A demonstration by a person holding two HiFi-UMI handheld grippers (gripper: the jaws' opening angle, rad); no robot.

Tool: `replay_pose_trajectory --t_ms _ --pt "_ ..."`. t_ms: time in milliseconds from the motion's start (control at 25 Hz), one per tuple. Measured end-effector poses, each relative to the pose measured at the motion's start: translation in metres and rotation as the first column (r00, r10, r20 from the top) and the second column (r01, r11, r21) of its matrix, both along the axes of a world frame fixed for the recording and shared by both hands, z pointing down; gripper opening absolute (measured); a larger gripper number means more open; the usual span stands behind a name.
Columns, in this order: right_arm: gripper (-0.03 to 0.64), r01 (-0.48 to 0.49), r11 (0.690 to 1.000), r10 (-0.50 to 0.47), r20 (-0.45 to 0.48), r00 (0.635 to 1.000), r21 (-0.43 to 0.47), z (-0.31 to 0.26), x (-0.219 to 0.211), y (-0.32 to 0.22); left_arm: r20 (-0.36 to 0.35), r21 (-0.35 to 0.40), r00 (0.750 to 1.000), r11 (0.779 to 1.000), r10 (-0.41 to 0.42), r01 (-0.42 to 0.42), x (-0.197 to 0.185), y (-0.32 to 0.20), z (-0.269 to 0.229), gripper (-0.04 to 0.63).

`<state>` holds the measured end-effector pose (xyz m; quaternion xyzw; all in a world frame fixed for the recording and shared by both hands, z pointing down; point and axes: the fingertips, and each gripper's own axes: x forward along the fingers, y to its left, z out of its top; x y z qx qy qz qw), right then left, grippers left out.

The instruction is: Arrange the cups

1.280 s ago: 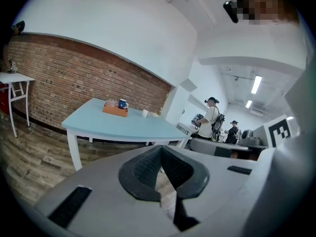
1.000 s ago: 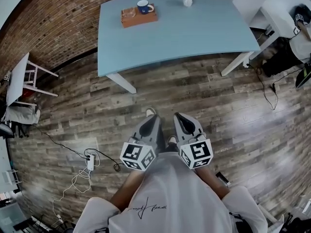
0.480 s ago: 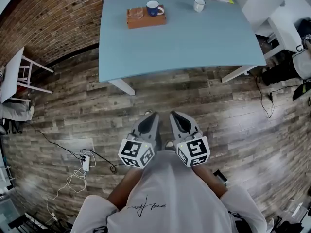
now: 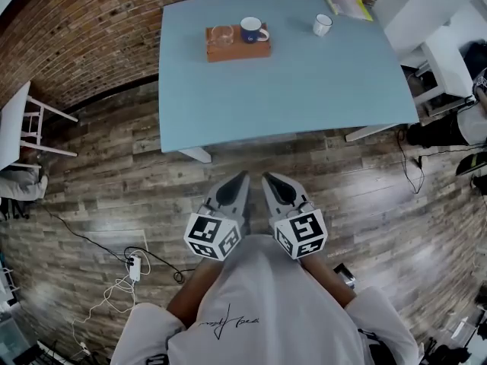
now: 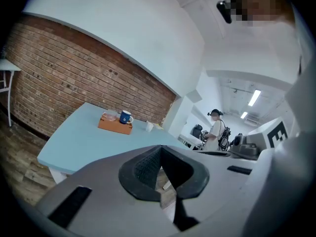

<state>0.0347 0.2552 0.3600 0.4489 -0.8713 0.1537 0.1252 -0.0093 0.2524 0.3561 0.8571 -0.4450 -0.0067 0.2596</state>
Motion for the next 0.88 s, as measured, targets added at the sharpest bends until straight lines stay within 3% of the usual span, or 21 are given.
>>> replay_pose_trajectory --t_ms 480,880 --pt "0.021 -0.012 1.0 0.012 -0.012 1.0 0.028 -0.008 -0.037 -0.064 -0.016 0.045 0.999 0.998 0.048 -0.047 -0.032 -0.065 -0.012 0.009" --pt "0.021 -0.085 0.995 0.086 -0.019 0.996 0.05 -0.014 -0.032 -0.083 0.0 0.06 0.999 0.997 0.042 -0.041 -0.049 -0.089 -0.016 0.009"
